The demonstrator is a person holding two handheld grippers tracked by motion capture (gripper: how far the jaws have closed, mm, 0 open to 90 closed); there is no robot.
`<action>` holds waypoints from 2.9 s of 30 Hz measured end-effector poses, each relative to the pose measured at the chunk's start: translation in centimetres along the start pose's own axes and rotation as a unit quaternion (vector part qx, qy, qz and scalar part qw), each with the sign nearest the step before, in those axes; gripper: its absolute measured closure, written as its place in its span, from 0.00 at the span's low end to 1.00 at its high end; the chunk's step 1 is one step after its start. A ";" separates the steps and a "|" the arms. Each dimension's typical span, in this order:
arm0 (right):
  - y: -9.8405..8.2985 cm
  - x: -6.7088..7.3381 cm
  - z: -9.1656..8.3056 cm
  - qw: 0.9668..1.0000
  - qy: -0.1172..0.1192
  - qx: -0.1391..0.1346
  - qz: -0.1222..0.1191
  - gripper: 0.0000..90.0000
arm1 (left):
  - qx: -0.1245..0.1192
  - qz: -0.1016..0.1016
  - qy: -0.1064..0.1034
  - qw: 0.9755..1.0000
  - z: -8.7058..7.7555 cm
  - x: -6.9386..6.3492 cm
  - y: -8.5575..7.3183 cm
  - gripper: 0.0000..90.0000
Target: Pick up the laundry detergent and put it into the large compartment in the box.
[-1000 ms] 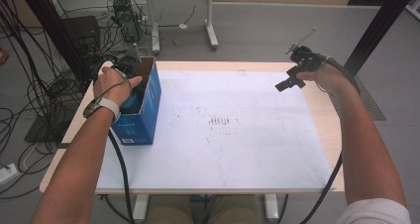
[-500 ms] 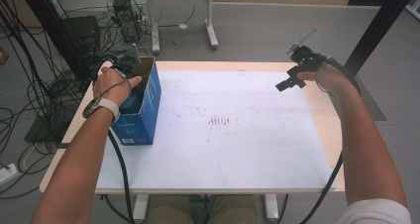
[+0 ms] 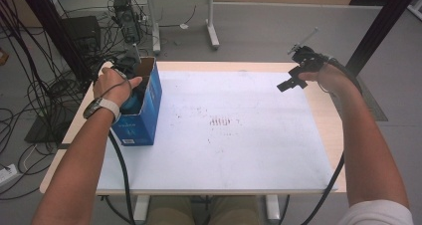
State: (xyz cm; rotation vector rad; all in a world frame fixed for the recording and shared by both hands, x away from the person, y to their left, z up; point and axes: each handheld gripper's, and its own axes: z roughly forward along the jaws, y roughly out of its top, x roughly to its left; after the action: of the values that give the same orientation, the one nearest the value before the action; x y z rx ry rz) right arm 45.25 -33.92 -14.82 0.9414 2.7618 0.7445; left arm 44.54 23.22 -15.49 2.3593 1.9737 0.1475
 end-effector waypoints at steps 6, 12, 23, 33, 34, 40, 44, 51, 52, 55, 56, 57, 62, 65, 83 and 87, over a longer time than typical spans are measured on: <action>0.0 0.0 0.0 1.000 0.000 0.000 0.000 0.12 | 0.000 0.000 0.001 1.000 0.0 0.0 0.0 0.41; -0.1 0.0 0.0 1.000 0.000 -0.001 0.001 0.12 | 0.000 -0.001 0.001 1.000 0.0 0.0 -0.1 0.41; -0.2 0.0 -0.1 1.000 0.000 -0.003 0.001 0.12 | 0.001 -0.002 0.002 1.000 0.0 -0.1 0.0 0.41; -0.2 0.0 -0.1 1.000 -0.001 -0.003 0.001 0.12 | -0.001 -0.003 0.002 1.000 0.0 -0.1 -0.1 0.41; -0.2 0.0 -0.1 1.000 -0.001 -0.002 0.001 0.12 | -0.001 -0.003 0.002 1.000 0.0 -0.1 -0.1 0.41; -0.3 0.0 -0.2 1.000 -0.001 -0.003 0.002 0.12 | -0.001 -0.005 0.002 1.000 0.0 0.0 -0.1 0.41; -0.3 0.0 -0.2 1.000 -0.001 -0.004 0.001 0.12 | -0.001 -0.004 0.002 1.000 0.0 0.0 -0.1 0.41; -0.3 0.1 -0.3 1.000 -0.001 -0.005 0.001 0.12 | -0.001 -0.004 0.003 1.000 0.0 -0.1 -0.2 0.41; -0.3 0.0 -0.3 1.000 -0.001 -0.005 0.001 0.12 | -0.002 -0.004 0.003 1.000 0.0 -0.1 -0.2 0.41; -0.4 0.0 -0.4 1.000 -0.001 -0.005 0.003 0.12 | -0.001 -0.004 0.003 1.000 0.0 -0.1 -0.2 0.41; -0.4 0.0 -0.4 1.000 -0.001 -0.005 0.002 0.12 | -0.001 -0.004 0.003 1.000 0.0 -0.1 -0.2 0.41; -0.4 0.0 -0.5 1.000 -0.002 -0.005 0.002 0.12 | -0.001 -0.004 0.003 1.000 0.0 -0.1 -0.2 0.41; -0.3 0.1 -0.5 1.000 -0.002 -0.007 0.001 0.12 | -0.001 -0.005 0.002 1.000 -0.1 0.0 -0.3 0.41; -0.2 0.1 -0.4 1.000 -0.002 -0.007 -0.002 0.12 | -0.001 -0.005 0.002 1.000 -0.1 0.1 -0.3 0.41; -0.2 0.1 -0.8 1.000 -0.003 -0.010 -0.003 0.12 | -0.001 -0.005 0.000 1.000 -0.1 0.2 -0.5 0.41; -0.2 0.1 -0.9 1.000 -0.003 -0.010 -0.003 0.12 | -0.002 -0.006 -0.001 1.000 -0.1 0.3 -0.5 0.41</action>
State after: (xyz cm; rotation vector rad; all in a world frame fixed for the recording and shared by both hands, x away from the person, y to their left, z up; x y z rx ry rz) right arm 44.76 -34.36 -14.16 0.9287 2.7454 0.7654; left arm 44.03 23.56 -15.39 2.3436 1.9828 0.1482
